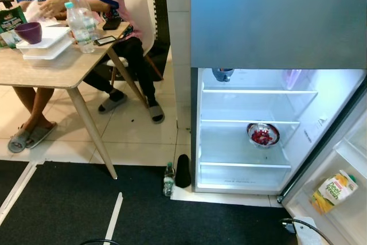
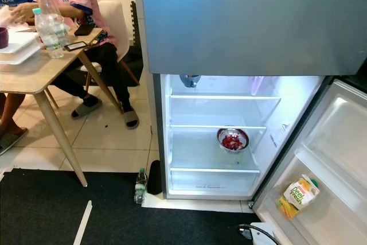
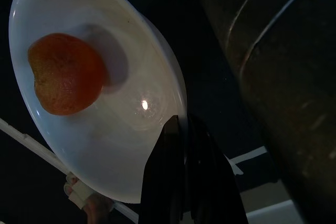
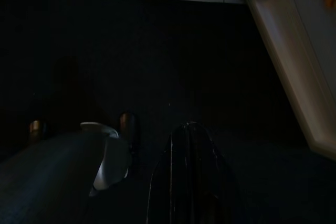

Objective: Restocking fridge

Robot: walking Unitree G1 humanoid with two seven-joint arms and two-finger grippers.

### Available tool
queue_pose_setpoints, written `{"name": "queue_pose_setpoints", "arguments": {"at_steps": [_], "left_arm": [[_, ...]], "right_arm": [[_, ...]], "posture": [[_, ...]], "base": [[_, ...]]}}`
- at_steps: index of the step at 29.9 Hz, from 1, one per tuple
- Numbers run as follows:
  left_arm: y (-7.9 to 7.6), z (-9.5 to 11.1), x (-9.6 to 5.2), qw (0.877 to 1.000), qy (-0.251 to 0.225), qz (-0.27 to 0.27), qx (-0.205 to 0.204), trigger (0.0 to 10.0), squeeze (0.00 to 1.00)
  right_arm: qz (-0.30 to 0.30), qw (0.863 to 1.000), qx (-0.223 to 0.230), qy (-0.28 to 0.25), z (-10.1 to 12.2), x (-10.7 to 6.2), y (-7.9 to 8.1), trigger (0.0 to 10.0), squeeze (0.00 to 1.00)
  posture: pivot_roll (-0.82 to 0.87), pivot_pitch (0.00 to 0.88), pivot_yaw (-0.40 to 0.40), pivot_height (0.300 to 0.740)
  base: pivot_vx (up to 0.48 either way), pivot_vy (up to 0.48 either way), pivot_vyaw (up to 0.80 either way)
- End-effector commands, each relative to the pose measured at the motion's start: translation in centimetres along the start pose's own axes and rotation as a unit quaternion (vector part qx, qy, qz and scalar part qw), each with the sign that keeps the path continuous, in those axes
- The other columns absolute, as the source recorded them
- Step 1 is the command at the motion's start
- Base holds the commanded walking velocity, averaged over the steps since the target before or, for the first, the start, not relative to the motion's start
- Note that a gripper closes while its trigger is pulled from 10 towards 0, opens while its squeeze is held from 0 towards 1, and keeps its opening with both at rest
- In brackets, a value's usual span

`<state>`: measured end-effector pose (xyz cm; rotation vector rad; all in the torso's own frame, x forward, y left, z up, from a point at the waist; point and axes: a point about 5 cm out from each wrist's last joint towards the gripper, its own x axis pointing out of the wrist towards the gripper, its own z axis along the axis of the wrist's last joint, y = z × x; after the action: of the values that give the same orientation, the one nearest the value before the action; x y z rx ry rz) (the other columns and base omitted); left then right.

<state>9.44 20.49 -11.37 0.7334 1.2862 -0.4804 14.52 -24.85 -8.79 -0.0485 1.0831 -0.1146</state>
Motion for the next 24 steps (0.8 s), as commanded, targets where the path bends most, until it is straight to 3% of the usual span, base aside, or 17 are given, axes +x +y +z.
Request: {"name": "queue_pose_setpoints", "arguments": {"at_steps": [1,24], "left_arm": [[0.26,-0.57,-0.05,1.0,0.009,0.001,0.007,10.0,0.0],[0.01,-0.49,-0.03,1.0,0.008,-0.004,0.002,10.0,0.0]], "right_arm": [[0.002,1.0,0.005,-0.002,-0.04,0.01,0.17,10.0,0.0],[0.006,1.0,0.008,-0.002,-0.17,0.03,0.47,10.0,0.0]], "posture": [[-0.04,0.026,0.018,0.74],[-0.03,0.03,0.017,0.74]], "base": [[0.281,0.0,0.0],[0.303,0.0,0.0]]}}
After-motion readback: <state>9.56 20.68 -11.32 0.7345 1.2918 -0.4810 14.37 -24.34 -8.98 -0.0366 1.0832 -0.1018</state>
